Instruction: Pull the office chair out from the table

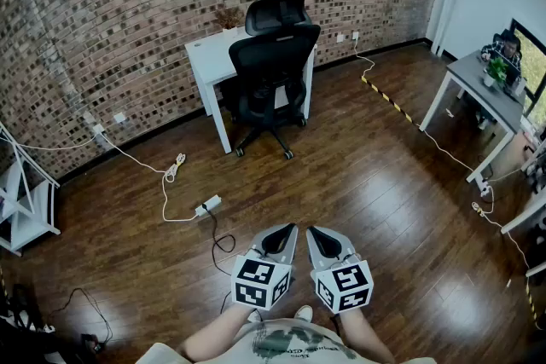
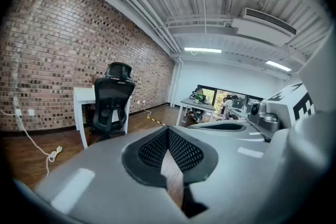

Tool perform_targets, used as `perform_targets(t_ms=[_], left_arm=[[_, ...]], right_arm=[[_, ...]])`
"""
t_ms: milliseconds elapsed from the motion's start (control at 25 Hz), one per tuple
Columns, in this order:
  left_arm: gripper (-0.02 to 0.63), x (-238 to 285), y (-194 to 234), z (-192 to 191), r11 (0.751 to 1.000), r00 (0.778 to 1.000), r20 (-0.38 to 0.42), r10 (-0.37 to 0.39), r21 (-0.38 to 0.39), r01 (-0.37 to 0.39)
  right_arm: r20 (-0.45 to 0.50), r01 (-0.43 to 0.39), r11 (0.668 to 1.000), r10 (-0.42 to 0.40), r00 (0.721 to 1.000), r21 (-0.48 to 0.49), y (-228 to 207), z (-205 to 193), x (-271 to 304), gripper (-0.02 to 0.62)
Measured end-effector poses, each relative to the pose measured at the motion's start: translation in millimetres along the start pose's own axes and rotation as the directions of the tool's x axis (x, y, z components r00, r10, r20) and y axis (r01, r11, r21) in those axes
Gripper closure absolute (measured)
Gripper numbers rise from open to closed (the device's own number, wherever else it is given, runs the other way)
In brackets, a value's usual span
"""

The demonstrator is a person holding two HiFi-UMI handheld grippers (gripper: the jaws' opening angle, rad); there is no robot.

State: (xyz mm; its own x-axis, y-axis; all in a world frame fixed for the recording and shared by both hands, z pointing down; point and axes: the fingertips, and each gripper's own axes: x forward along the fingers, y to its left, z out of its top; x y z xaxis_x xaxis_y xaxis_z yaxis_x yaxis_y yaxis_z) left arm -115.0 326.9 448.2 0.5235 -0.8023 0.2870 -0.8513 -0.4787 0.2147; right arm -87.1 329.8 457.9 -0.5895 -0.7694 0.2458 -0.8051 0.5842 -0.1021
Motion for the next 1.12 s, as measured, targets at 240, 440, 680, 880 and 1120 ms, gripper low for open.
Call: perform_targets(t_ms=[240,440,680,880,1120], left_arm=[[0.592,32.6,-28.6,3.3,0.999,1.000,0.021,0.014,0.038,-0.015],[0.592,51.6,-41.0,15.3,0.998,0.999,0.047,0.024,0.063,-0.026],[0.592,76.9,-47.9,27.1,0.997,0.998,0.062,0.015,0.074,-0.020],[0.592,103.3,-38.5,32.8,0.998,0.998,0.069,0.016,0.061,-0.020],[0.592,141.8,-11.5,42.8,1.000,0.998,0.068,0.011,0.029,-0.013]], right_arm=[[0.037,0.003,1.000,-0.003,0.999,0.009,-45.2,1.7,-16.3,0.594],[0.065,0.002,1.000,-0.001,0.998,-0.005,-69.4,9.6,-23.5,0.594],[0.091,-0.003,1.000,0.002,0.996,0.005,-94.7,18.5,-17.1,0.594],[0.096,-0.012,1.000,0.012,0.995,0.004,-112.2,24.4,0.6,0.594],[0.077,0.001,1.000,-0.001,0.997,0.008,-141.3,28.5,39.7,0.594]])
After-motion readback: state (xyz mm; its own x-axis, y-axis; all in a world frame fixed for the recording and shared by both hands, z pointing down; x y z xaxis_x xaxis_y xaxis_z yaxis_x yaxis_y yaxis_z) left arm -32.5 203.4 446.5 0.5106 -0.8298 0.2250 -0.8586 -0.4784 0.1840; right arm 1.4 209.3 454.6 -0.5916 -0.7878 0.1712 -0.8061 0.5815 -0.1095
